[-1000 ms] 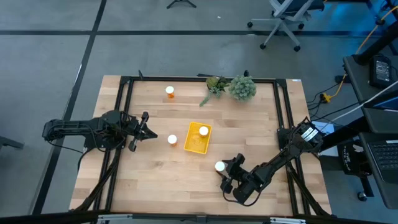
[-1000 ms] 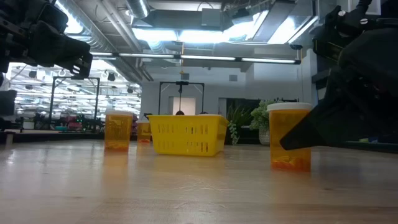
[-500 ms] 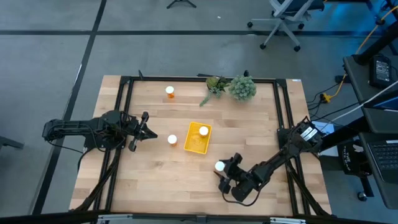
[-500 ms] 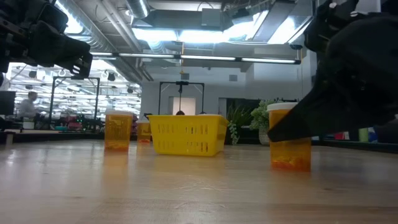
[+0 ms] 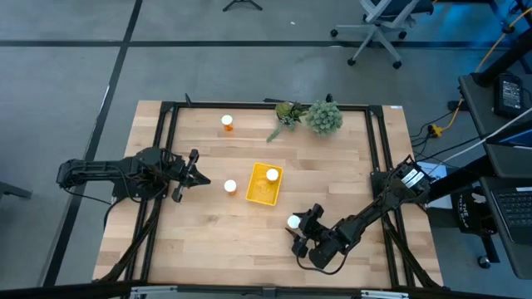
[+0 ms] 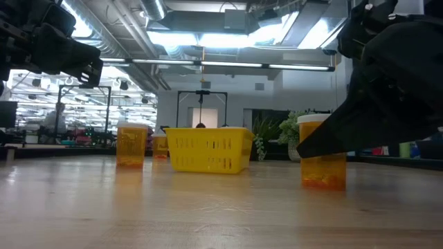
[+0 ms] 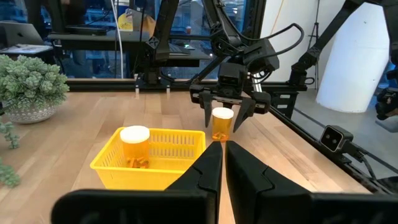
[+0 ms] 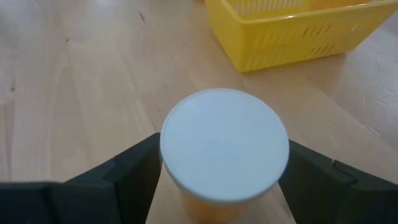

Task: Pick and place pill bottles into a basket
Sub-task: Put the orange pill bottle into the yellow bin

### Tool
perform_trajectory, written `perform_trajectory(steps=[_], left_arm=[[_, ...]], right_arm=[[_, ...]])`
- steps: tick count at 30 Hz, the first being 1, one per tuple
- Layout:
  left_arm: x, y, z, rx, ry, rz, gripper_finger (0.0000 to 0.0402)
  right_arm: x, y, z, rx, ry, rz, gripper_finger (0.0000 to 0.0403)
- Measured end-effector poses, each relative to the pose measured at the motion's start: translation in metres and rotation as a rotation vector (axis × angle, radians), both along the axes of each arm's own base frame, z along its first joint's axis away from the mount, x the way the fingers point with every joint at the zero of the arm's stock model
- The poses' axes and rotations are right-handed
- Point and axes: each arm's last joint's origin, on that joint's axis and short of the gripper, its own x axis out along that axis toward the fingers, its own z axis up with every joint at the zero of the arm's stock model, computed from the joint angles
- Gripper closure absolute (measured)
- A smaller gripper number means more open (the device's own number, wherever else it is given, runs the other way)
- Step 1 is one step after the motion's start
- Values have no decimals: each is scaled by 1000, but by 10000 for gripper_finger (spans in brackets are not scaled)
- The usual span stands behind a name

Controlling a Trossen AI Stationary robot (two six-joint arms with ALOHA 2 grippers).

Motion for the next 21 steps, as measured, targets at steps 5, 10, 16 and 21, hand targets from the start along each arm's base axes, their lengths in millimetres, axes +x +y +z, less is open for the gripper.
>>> perform_trajectory(steps=[5, 10, 16, 21], left_arm=[[0, 0, 0, 0, 0, 0, 386], [0, 0, 0, 0, 0, 0, 389], [0, 0, 0, 0, 0, 0, 388], [0, 0, 0, 0, 0, 0, 391]], right_arm=[[0, 0, 0, 0, 0, 0, 119], [0, 0, 0, 1, 1, 1, 150], [0, 0, 0, 2, 1, 1, 185], [0, 1, 0, 9, 5, 9, 201]])
